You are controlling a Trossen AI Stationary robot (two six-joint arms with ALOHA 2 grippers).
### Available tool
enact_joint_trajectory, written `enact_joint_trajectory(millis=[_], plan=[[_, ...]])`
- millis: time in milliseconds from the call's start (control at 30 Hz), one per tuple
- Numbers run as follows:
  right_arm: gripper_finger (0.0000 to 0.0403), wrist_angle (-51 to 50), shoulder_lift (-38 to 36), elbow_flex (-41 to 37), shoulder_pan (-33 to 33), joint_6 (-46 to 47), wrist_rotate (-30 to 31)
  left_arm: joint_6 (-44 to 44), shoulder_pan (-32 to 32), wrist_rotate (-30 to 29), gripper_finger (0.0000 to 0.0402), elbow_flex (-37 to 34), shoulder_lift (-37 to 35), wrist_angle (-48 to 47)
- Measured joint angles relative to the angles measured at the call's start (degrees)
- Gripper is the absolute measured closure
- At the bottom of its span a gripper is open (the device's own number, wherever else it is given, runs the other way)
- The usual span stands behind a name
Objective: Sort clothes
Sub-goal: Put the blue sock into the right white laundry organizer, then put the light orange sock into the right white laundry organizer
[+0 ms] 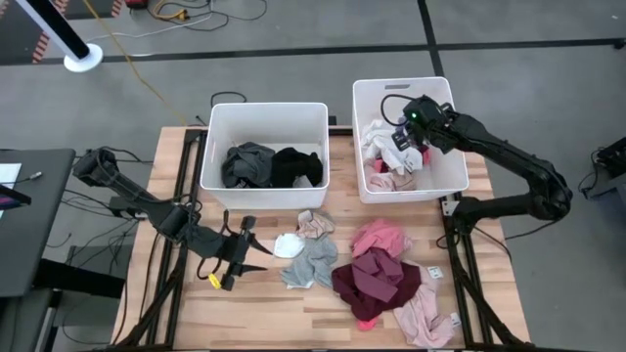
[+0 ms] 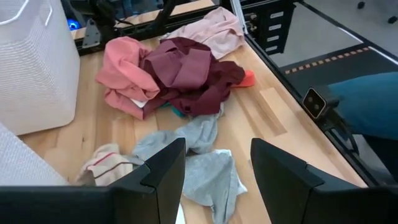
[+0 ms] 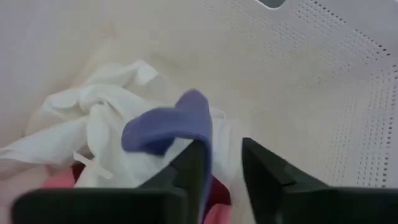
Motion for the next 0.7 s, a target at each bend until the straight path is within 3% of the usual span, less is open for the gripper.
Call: enact_joint_trajectory(millis=[167,300,500,700], plan=[[0.0207,0.02,-0.07,0.00,0.00,0.57,-2.05,-0.12,-0.63,-1.58,0.0224,0.00,0.00,-0.02],[0.0176,0.23,-0.07,0.00,0.87,0.33,-2.94,2.29,-1.21,-5.05,0.0224,0.00,0.00,-0.03],[0.0169,1.19,-2.53,0.36,3.16,-2.37,-3.07,3.80,-0.55,-6.47,0.0224,0.00,0.27,0.14],[0.0168,3.19,-7.07,3.47,8.02,-5.46,-3.02,4.29,1.18,-6.59,0.0224,0.02,5.15,0.88]])
